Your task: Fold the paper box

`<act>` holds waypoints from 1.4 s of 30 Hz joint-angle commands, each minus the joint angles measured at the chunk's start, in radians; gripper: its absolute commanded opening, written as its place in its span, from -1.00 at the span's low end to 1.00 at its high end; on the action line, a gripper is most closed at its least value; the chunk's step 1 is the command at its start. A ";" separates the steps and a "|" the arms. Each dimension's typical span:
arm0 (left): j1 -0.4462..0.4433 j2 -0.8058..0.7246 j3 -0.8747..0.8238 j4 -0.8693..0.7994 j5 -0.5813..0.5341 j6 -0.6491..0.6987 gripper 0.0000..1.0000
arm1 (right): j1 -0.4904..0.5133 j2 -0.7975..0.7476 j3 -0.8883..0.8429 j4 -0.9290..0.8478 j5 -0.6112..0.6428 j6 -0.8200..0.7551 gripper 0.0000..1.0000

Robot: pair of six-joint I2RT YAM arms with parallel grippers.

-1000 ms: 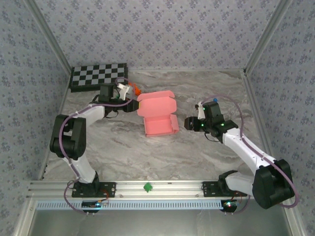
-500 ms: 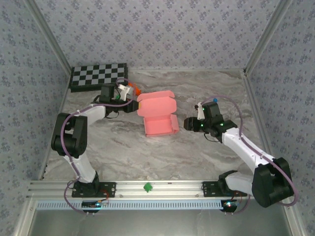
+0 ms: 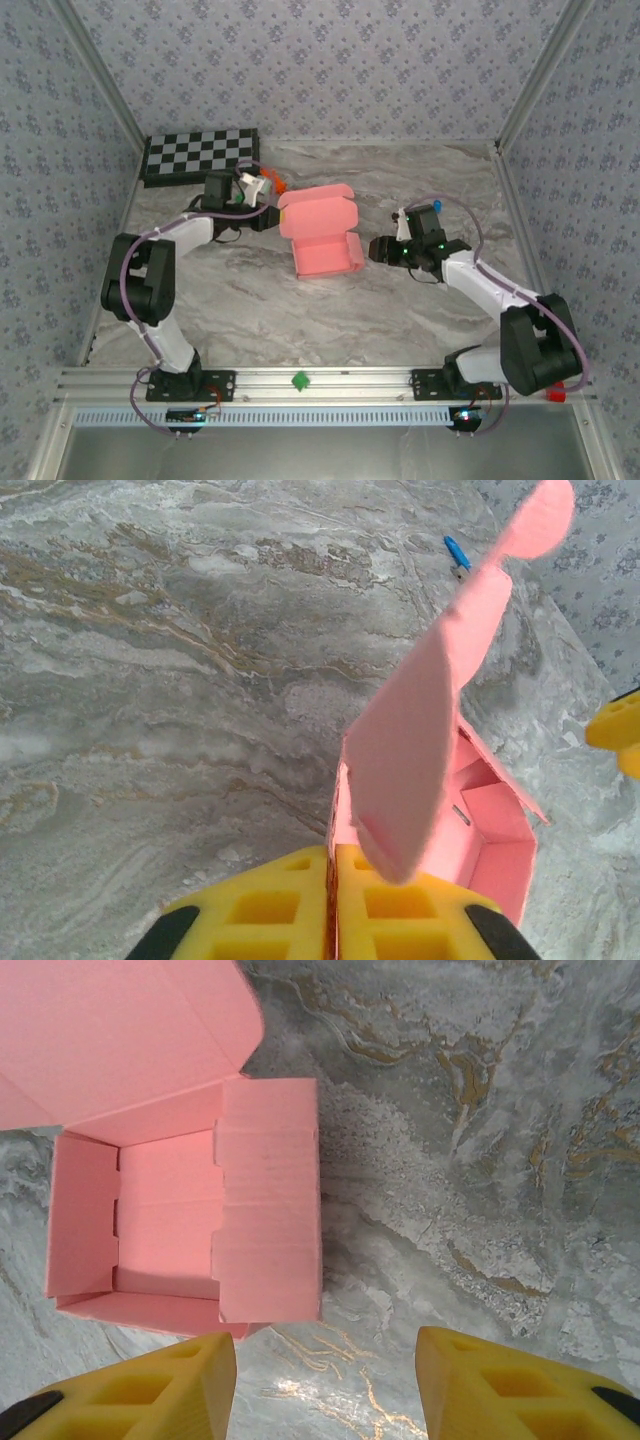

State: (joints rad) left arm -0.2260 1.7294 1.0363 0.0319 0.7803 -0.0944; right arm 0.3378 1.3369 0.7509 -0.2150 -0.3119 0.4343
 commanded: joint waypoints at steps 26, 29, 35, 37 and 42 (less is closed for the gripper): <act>-0.062 -0.135 -0.121 0.034 -0.125 0.001 -1.00 | -0.048 0.264 0.116 0.086 -0.183 0.000 0.16; -0.062 -0.150 -0.144 0.052 -0.137 -0.011 -1.00 | -0.045 0.268 0.091 0.106 -0.164 0.017 0.16; -0.065 -0.172 -0.168 0.063 -0.152 -0.024 -1.00 | -0.039 0.289 0.075 0.139 -0.169 0.032 0.17; -0.068 -0.178 -0.178 0.074 -0.160 -0.032 -1.00 | -0.031 0.297 0.075 0.144 -0.179 0.036 0.17; -0.076 -0.184 -0.189 0.083 -0.177 -0.042 -1.00 | -0.009 0.306 0.072 0.160 -0.199 0.045 0.17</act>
State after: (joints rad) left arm -0.2920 1.5723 0.8597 0.0990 0.6216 -0.1280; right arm 0.3172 1.6337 0.8307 -0.0723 -0.4805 0.4618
